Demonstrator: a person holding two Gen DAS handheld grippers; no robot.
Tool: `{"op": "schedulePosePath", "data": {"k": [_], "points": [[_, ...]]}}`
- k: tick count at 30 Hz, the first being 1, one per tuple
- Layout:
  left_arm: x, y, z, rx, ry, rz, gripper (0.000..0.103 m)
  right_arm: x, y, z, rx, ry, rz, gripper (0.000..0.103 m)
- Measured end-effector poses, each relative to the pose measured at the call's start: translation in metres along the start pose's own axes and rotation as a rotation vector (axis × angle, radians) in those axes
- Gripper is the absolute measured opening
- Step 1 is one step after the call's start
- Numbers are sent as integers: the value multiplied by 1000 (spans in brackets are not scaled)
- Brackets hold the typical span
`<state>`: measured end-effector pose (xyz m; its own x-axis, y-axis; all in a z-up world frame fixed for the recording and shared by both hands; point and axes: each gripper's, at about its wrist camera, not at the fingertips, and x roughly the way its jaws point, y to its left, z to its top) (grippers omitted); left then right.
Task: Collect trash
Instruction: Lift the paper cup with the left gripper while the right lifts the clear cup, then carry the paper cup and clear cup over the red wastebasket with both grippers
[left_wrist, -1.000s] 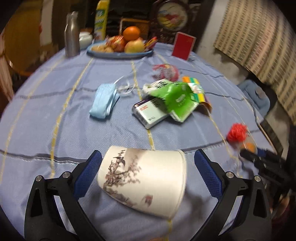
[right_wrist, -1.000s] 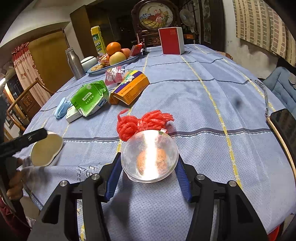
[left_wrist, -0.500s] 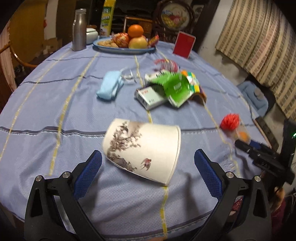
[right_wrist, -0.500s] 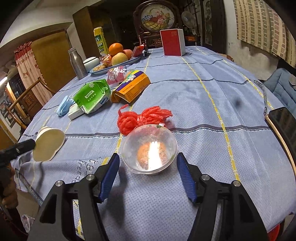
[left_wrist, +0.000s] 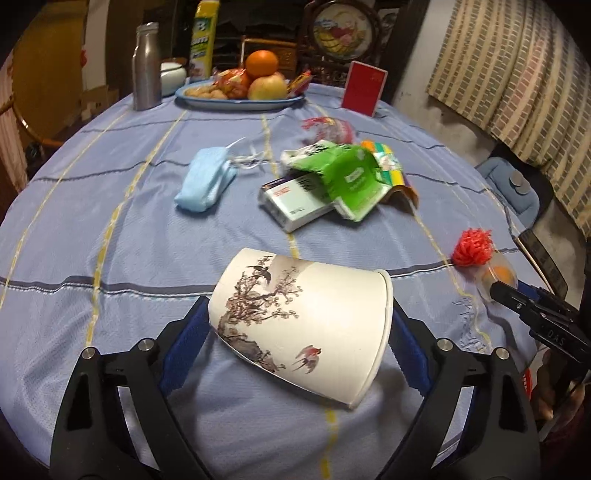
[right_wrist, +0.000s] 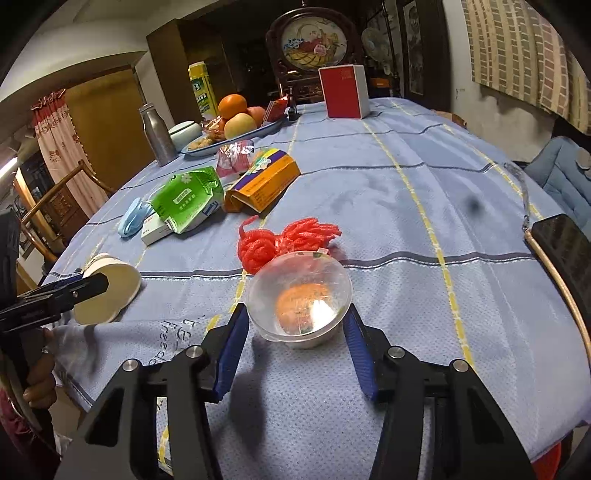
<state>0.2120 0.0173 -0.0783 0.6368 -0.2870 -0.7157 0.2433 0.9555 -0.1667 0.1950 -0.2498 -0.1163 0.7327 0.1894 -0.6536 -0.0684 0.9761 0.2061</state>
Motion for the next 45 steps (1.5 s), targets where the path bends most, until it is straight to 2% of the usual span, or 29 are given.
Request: {"op": "schedulePosePath", "data": {"k": [1,5,8,12,13,14,16,17,21,25,27,28,33,38,39,40,42,45], "points": [[-2,-4,0,8,-9,-3,82,-3,-1,0,2,-6,1,52],[-9,-14,2,21,-24,-41,73,-15,-3,1,11,-30,16,52],[-12,-21,3,27,-34,-56,70,-25,-3,1,9,-53,18,52],[-7,-30,0,46,-10,-63,71,-31,-2,-2,1,-61,14,52],[-4,-32,-1,49,4,-69,76,-32,-3,-3,4,-58,15,52],[-1,-33,-2,49,14,-72,85,-33,-4,-4,7,-56,18,52],[4,-35,-5,45,27,-74,93,-34,-5,-6,13,-50,26,52],[6,-35,-5,46,30,-79,93,-35,-5,-7,13,-49,28,52],[10,-38,-7,46,49,-113,93,-40,-5,-8,7,-59,25,52],[4,-47,-10,90,19,-123,92,-42,-7,-8,11,-64,28,52],[1,-51,-11,107,1,-126,86,-45,-7,-8,13,-70,30,52],[-1,-54,-11,120,-5,-129,79,-46,-7,-8,13,-74,30,51],[-6,-60,-12,128,-33,-113,79,-55,-9,-9,16,-95,26,48],[-15,-63,-13,124,-57,-114,79,-53,-14,-12,31,-78,25,46],[-16,-63,-13,123,-61,-114,79,-52,-16,-13,44,-79,24,47],[-18,-64,-13,122,-67,-111,79,-52,-18,-13,56,-80,25,54],[-20,-63,-13,118,-73,-109,79,-51,-23,-13,79,-85,24,63],[-19,-61,-12,110,-75,-113,79,-50,-32,-11,106,-94,4,65]]}}
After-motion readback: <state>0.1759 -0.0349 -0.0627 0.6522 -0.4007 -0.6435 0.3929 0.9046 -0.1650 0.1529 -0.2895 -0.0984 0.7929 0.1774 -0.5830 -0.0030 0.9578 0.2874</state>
